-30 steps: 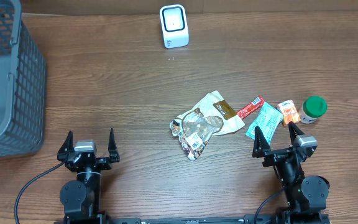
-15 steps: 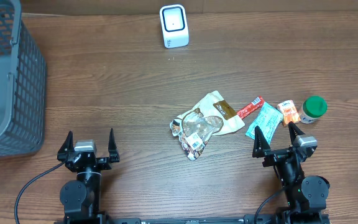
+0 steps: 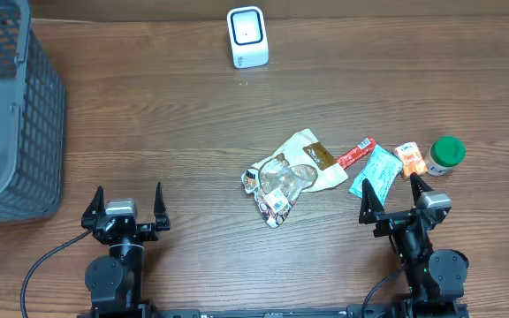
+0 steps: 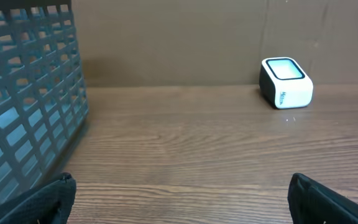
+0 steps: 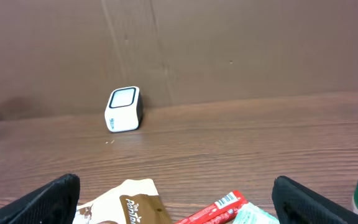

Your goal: Scan the item barcode

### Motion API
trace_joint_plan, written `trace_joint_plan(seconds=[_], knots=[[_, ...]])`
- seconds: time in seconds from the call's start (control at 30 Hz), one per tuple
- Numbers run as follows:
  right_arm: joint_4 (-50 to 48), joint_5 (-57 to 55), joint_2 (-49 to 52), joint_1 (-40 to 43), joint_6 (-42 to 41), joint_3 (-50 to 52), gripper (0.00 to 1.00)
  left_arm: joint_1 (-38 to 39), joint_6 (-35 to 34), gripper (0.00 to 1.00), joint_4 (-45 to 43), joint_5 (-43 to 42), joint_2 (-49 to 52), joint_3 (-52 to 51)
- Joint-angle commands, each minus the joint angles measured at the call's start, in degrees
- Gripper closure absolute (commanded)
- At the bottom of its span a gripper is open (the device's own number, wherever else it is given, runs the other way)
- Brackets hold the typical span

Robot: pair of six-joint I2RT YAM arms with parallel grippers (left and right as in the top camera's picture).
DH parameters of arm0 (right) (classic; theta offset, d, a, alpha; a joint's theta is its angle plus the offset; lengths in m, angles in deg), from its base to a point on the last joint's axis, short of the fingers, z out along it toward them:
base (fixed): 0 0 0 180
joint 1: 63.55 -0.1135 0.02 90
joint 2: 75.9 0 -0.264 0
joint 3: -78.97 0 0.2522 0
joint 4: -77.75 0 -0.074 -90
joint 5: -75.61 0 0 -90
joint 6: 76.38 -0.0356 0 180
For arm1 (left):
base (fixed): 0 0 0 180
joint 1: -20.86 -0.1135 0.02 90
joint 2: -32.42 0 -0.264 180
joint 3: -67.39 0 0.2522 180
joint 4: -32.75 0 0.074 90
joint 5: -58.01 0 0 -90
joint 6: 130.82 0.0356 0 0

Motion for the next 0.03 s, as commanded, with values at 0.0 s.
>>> trace_joint_plan(seconds=[0.0], knots=[[-0.2, -0.09, -0.52, 0.07, -0.13, 0.61, 0.0, 0.42, 0.9, 0.0, 0.11, 0.35, -0.39, -0.2]])
